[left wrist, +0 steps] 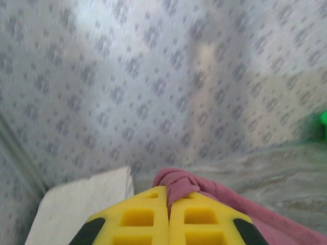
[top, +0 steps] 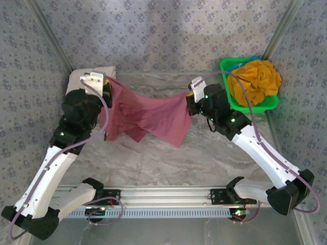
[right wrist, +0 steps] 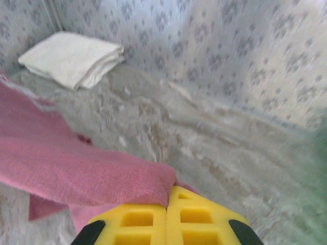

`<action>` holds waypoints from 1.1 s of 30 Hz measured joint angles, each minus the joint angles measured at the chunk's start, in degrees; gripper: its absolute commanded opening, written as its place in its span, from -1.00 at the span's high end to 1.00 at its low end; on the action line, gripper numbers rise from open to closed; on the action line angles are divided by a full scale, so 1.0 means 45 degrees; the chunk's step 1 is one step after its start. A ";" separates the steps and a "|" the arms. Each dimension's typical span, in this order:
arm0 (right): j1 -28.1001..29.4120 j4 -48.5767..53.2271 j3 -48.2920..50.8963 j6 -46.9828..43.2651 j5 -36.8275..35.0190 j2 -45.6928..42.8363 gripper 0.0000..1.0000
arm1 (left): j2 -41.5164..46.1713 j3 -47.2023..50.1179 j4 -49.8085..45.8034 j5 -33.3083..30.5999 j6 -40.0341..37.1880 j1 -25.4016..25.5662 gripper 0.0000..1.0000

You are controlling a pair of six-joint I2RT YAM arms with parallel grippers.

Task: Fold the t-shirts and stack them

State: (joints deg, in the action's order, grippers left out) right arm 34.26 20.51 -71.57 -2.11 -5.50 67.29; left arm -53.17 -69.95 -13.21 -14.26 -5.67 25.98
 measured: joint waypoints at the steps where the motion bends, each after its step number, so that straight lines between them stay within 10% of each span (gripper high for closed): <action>1: 0.0000 0.0175 -0.0389 -0.0112 -0.0073 -0.0107 1.00 | -0.0024 -0.0520 -0.0199 0.0296 -0.0131 0.0005 1.00; 21: 0.0024 0.2895 -0.3682 -0.2574 -0.2361 -0.3220 1.00 | 0.1253 -0.4124 -0.3779 0.2846 -0.1559 0.0257 1.00; 33: -0.4371 0.2079 -0.5323 -0.1224 0.0461 0.1889 1.00 | -0.5183 -0.6193 -0.1996 0.3711 -0.2152 -0.3055 1.00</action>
State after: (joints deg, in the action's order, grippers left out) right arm 14.59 29.87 -95.53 -7.62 -3.42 75.79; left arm -76.49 -97.82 -22.20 2.44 -15.35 12.23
